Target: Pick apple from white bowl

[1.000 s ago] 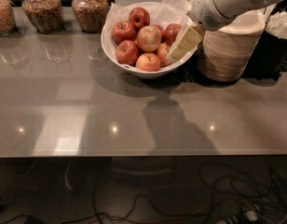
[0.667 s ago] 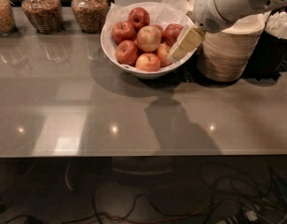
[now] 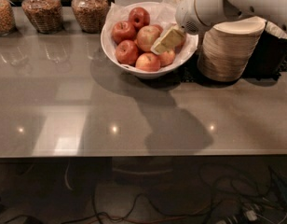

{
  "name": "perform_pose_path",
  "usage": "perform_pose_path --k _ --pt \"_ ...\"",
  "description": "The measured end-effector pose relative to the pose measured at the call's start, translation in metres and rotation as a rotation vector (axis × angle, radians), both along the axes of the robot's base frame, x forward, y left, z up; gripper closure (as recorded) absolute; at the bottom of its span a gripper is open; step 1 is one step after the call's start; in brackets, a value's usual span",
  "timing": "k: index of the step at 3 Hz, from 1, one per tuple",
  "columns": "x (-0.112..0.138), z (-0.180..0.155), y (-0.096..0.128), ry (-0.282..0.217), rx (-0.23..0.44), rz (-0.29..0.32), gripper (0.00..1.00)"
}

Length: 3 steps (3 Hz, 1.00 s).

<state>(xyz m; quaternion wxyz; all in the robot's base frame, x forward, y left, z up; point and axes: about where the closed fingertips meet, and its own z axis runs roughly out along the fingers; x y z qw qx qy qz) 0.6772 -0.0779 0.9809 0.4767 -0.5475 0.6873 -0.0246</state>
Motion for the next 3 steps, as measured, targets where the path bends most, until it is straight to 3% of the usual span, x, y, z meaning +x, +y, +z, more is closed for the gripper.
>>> perform_pose_path --k 1,3 --pt "0.014 -0.012 0.014 0.013 0.024 0.021 0.40" --pt "0.029 -0.032 0.034 0.049 0.046 0.052 0.33"
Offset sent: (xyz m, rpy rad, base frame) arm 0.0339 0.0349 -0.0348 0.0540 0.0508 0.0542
